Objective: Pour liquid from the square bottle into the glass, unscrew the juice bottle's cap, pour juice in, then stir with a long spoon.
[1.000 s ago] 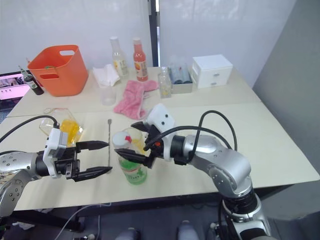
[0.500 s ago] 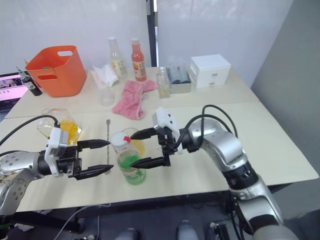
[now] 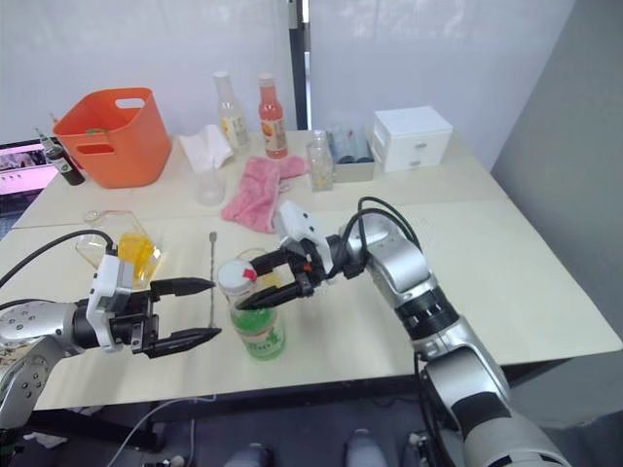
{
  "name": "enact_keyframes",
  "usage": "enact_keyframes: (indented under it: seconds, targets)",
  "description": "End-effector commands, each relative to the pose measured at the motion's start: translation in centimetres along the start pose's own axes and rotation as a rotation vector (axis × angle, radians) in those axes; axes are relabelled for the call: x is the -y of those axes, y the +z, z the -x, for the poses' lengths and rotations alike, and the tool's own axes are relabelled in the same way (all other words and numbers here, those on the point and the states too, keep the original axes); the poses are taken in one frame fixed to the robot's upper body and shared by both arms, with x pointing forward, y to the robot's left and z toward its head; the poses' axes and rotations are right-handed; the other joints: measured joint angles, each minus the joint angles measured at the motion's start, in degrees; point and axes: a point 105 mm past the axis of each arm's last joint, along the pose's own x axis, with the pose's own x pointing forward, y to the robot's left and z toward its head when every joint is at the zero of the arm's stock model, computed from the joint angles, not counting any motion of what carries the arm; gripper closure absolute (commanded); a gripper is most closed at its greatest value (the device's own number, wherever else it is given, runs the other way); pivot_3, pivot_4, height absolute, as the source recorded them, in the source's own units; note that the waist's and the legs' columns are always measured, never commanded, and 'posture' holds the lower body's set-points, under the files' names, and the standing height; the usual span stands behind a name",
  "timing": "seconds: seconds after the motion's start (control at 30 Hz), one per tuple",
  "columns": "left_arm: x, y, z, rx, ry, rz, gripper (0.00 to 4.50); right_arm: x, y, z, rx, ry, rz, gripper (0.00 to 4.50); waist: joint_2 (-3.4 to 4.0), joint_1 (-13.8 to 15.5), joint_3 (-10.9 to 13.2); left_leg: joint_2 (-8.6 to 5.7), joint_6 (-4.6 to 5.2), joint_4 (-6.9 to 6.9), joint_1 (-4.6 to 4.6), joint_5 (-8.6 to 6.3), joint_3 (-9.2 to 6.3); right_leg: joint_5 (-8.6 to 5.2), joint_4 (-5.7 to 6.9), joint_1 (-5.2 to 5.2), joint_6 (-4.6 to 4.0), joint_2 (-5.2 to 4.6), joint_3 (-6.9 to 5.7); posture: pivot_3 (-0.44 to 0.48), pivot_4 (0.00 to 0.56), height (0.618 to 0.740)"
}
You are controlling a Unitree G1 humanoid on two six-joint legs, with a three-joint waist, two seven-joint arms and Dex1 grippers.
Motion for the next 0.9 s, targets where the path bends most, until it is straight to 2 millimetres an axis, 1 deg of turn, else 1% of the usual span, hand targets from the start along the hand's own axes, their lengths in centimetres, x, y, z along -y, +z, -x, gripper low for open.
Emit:
enact_keyframes:
  seconds: [0.03,0.2,0.27,0.33,0.4,0.5,0.6,0.73,0.9]
  targets:
    - [0.1,1.1,0.4,0.009,0.006,-0.041,0.00,0.0,1.3,0.3,0.021,0.012,0.045,3.00,0.00,0.0,0.0,0.00,0.00,0.00,0.00,0.00,0.00,0.00,0.00,0.00,0.00,0.00,0.00,0.000,0.150,0.739]
    - [0.1,1.1,0.4,0.003,0.008,-0.048,0.00,-0.4,2.1,0.6,0.053,-0.016,0.037,3.00,0.00,0.1,0.0,0.00,0.00,0.00,-0.01,0.00,0.00,0.00,0.00,0.00,0.00,0.00,0.00,0.000,0.150,0.739]
    - [0.0,1.2,0.5,0.000,0.011,-0.057,0.00,-0.7,2.0,0.9,0.034,-0.079,0.023,3.00,0.00,0.1,0.0,0.00,0.00,0.00,-0.04,0.00,-0.01,0.00,0.00,-0.03,0.00,0.00,0.00,0.000,0.150,0.739]
    - [-0.3,1.2,0.6,-0.002,0.015,-0.064,0.00,-1.4,2.5,1.0,0.042,-0.142,0.003,3.00,0.00,0.2,0.0,-0.01,-0.01,0.00,-0.08,0.00,-0.01,0.00,0.00,-0.05,0.00,-0.02,0.00,0.000,0.150,0.739]
    - [-0.5,1.1,0.6,-0.005,0.017,-0.075,0.00,-2.2,3.0,0.8,0.051,-0.191,-0.010,3.00,0.00,0.3,0.0,-0.02,-0.01,0.00,-0.09,0.00,-0.01,0.00,0.00,-0.06,0.00,-0.02,0.00,0.000,0.150,0.739]
    - [-0.7,1.2,0.6,-0.001,0.018,-0.077,0.00,-2.7,3.3,0.3,0.053,-0.277,-0.041,3.00,0.00,0.2,0.0,-0.02,0.00,0.00,-0.09,0.00,-0.01,0.00,0.01,-0.07,0.00,-0.02,0.00,0.000,0.150,0.739]
    - [-1.1,1.3,0.7,0.000,0.019,-0.082,0.00,-2.6,3.3,0.0,0.053,-0.368,-0.085,3.00,0.00,0.0,0.0,-0.01,0.00,0.00,-0.05,0.00,-0.01,0.00,0.04,-0.07,0.01,0.00,0.00,0.000,0.150,0.739]
    - [-1.1,1.6,0.8,0.001,-0.005,-0.077,0.00,-2.2,3.1,-0.5,0.053,-0.459,-0.094,3.00,0.00,0.1,0.0,-0.01,0.00,0.00,-0.06,0.00,-0.01,0.00,0.03,-0.07,0.00,0.00,0.00,0.000,0.150,0.739]
    - [-1.0,1.7,0.8,-0.003,-0.028,-0.079,0.00,-2.0,2.3,-0.9,0.031,-0.478,-0.091,3.00,0.00,0.1,0.0,-0.01,0.00,0.00,-0.09,0.00,-0.01,0.00,0.00,-0.07,0.00,-0.02,0.00,0.000,0.150,0.739]
